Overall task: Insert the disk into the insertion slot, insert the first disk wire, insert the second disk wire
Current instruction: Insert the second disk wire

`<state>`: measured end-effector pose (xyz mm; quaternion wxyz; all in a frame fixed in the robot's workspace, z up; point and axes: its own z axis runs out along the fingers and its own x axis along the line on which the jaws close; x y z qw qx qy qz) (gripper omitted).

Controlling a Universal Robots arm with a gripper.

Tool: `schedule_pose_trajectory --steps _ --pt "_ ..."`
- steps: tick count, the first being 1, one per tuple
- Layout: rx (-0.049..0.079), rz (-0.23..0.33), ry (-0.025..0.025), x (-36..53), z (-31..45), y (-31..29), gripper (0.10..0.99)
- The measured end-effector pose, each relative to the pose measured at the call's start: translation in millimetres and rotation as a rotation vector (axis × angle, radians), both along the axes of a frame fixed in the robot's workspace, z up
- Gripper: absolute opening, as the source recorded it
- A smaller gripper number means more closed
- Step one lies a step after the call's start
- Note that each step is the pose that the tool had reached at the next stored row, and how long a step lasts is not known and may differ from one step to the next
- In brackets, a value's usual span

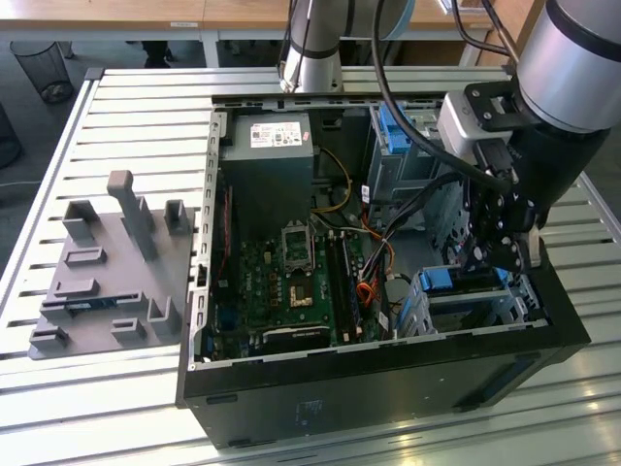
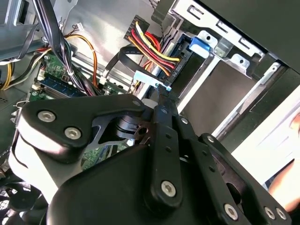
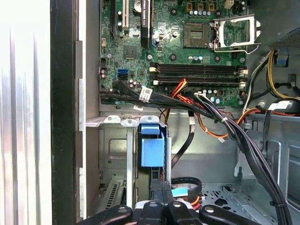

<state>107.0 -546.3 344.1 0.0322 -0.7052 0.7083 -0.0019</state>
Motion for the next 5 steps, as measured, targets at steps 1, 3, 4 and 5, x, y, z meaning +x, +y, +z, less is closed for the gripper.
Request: schedule_pose_trajectory --steps 1,3,4,5 --pt "0.000 0.000 0.0002 0.0 0.4 0.0 0.106" --pt "0.000 0.000 0.0007 0.1 1.3 0.0 0.106" --pt "0.000 0.000 0.0008 0.1 1.5 0.0 0.106" --pt "0.000 0.000 0.0009 0.1 1.5 0.0 0.106"
